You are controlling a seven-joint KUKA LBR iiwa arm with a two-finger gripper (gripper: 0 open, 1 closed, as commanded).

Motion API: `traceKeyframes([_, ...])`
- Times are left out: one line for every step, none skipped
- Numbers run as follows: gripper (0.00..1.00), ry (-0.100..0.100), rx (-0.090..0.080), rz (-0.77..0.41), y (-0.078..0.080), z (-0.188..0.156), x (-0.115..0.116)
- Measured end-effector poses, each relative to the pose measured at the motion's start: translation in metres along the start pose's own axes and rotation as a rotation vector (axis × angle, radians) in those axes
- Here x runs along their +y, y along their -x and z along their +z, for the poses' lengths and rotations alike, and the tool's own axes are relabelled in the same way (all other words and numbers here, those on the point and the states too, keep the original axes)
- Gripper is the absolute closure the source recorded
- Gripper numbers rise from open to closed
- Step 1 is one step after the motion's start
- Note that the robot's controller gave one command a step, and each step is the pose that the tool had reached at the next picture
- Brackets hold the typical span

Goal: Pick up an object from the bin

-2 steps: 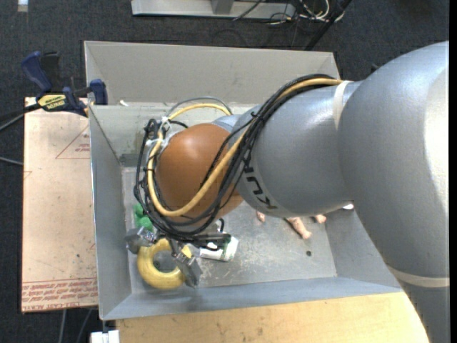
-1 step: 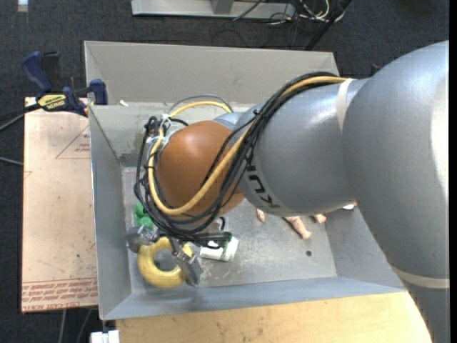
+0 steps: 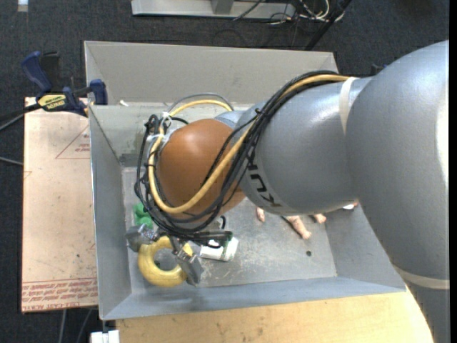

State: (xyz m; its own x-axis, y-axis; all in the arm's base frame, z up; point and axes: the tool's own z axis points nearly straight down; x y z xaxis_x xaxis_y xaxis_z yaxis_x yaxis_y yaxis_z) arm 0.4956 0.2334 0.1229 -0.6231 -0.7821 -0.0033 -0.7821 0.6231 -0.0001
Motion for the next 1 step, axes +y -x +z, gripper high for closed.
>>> traceKeyframes([1.00,0.002,0.005,0.000,-0.0008,-0.0084,0.0006])
